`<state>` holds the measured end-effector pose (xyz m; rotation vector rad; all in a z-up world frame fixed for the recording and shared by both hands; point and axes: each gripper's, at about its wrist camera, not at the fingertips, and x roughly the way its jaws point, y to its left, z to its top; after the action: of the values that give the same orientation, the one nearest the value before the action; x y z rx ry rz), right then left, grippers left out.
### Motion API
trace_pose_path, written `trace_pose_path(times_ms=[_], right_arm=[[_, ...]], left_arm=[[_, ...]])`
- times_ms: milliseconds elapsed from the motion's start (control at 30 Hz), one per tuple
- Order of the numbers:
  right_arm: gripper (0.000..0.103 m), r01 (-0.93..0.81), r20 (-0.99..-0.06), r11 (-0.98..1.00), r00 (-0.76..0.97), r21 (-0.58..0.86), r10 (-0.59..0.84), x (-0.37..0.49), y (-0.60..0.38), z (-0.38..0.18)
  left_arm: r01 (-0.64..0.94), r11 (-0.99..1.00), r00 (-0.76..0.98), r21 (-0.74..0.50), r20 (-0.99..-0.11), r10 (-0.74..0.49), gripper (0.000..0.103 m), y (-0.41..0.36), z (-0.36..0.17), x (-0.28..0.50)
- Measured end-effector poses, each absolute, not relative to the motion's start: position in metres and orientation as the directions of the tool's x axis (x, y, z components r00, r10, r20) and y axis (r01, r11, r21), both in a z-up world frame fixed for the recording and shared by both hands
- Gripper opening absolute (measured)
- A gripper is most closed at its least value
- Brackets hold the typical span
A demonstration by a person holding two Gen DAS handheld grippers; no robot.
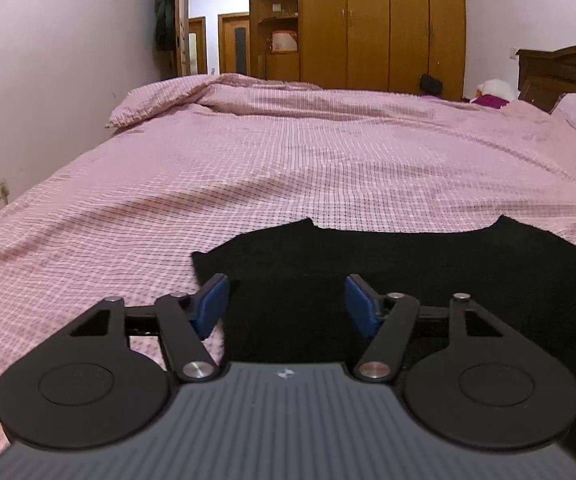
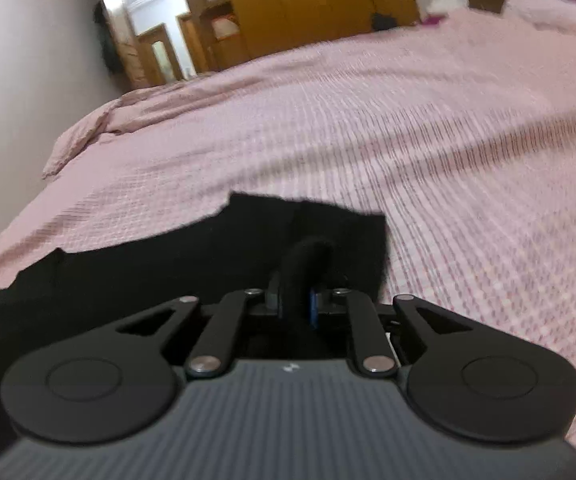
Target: Fold small clothes
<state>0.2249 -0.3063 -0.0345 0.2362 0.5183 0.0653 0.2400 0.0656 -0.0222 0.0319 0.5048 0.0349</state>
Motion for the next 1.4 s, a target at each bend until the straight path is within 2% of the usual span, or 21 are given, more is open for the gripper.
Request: trace_pose_path(times_ms=[133,200,267,400,533,700,833,933,1000,1033,1067,1400], right_arm=[[0.014,0.004,-0.434,0.983,0.898,0.181,0.076,0.224,-0.302,-0.027],[0.015,0.028,-0.483,0.984,0.874,0.174,0.06,0.236,-0.307,-0.038],[0.02,0.035,-0.54,0.986,0.84,0.164,0.06,0.247,-0.31,-0.054],[0.025,0.058,-0.54,0.97,0.838,0.234,0.08,0.245,-0.322,-0.055],[0.029,0.077,-0.554,0.974,0.831,0.211,0.054,0.228,-0.319,-0.037],[0.03,0.017,-0.515,0.984,0.853,0.176,0.077,0.19,-0.305,-0.017],[0.038,-0.046,-0.496,0.98,0.857,0.195,0.139,0.17,-0.294,-0.016],[0.038,-0.06,-0.539,0.981,0.829,0.184,0.151,0.169,-0.286,-0.03],[0.037,-0.029,-0.572,0.98,0.809,0.197,0.139,0.173,-0.286,-0.049],[0.037,-0.026,-0.555,0.976,0.819,0.214,0.143,0.172,-0.287,-0.055],[0.037,-0.022,-0.536,0.974,0.832,0.226,0.143,0.17,-0.288,-0.059],[0.039,-0.012,-0.563,0.973,0.813,0.232,0.145,0.139,-0.28,-0.033]], left_arm=[[-0.082,0.993,0.834,0.083,-0.54,0.114,0.066,0.068,-0.048,0.268],[-0.096,0.994,0.816,0.059,-0.567,0.112,0.068,0.076,-0.063,0.275],[-0.101,0.995,0.823,0.019,-0.56,0.094,0.069,0.081,-0.068,0.274],[-0.1,0.995,0.822,0.004,-0.563,0.085,0.071,0.084,-0.069,0.277],[-0.112,0.994,0.818,-0.003,-0.569,0.091,0.074,0.086,-0.067,0.276],[-0.104,0.994,0.809,-0.016,-0.582,0.075,0.074,0.085,-0.05,0.258],[-0.084,0.996,0.81,0.005,-0.582,0.071,0.074,0.08,-0.041,0.236],[-0.069,0.996,0.791,0.054,-0.606,0.088,0.075,0.076,-0.05,0.236],[-0.078,0.996,0.787,0.041,-0.611,0.087,0.079,0.079,-0.06,0.24],[-0.09,0.996,0.79,0.021,-0.607,0.085,0.085,0.082,-0.064,0.24],[-0.104,0.995,0.79,0.005,-0.607,0.086,0.086,0.086,-0.067,0.24],[-0.119,0.992,0.785,-0.035,-0.615,0.073,0.086,0.088,-0.037,0.208]])
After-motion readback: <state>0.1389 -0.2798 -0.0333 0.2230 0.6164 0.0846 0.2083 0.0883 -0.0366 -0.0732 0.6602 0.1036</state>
